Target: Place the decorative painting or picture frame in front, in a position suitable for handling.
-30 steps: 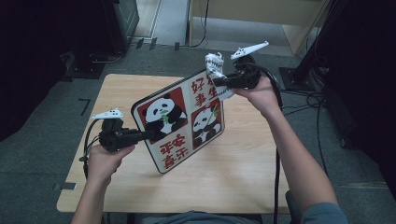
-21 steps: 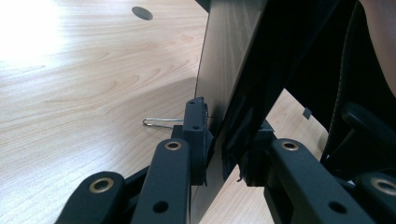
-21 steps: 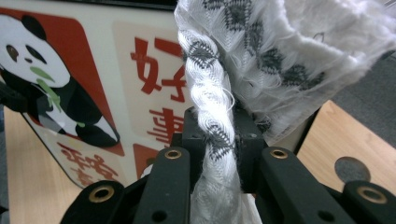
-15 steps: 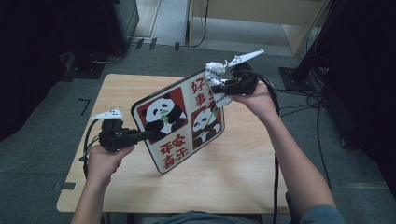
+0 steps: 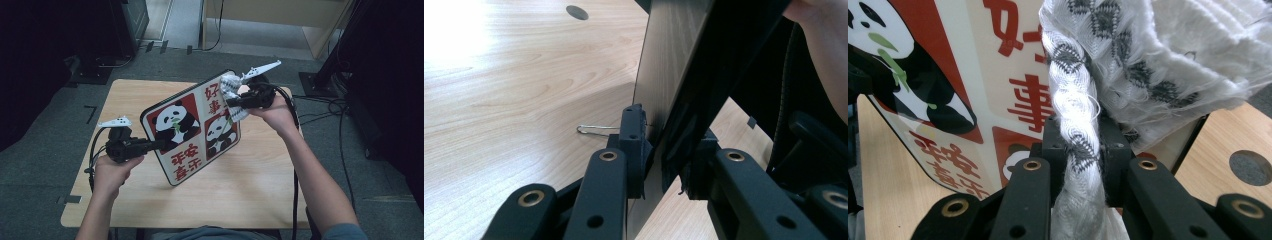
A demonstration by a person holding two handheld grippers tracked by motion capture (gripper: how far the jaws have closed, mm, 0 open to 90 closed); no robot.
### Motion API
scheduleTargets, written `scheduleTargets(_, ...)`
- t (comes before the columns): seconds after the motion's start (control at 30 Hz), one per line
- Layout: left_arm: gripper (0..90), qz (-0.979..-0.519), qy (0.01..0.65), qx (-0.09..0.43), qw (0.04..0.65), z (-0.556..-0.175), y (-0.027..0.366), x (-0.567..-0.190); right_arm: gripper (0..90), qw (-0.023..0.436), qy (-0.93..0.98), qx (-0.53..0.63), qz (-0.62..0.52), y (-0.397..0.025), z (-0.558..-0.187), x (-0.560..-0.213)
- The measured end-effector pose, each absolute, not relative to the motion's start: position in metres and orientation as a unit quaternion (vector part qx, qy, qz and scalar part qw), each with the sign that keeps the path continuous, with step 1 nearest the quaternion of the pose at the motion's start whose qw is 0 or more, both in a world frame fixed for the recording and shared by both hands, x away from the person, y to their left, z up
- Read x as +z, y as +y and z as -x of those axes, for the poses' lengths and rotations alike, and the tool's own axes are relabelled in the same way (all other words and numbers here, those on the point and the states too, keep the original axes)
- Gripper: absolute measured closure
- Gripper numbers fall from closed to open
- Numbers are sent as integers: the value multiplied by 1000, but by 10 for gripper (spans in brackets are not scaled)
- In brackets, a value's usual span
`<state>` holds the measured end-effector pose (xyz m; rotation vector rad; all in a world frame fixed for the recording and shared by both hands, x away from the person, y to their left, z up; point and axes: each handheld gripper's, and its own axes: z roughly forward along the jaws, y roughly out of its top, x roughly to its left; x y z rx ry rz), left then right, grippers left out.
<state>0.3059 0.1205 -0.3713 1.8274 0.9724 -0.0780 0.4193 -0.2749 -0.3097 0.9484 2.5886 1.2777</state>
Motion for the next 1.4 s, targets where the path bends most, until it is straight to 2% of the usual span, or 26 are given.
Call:
scheduleTargets(0.7,760,-765,401,-12,503,-302,119,-371,791,40,848,423,-316,-280,-416,-326)
scheduleTargets(1.0,760,-761,399,-37,510,-305,122,-372,791,34,849,418,-321,-281,-415,-336)
scheduleTargets(1.4,760,-760,396,-35,514,-305,122,-373,790,23,848,416,-329,-286,-414,-352)
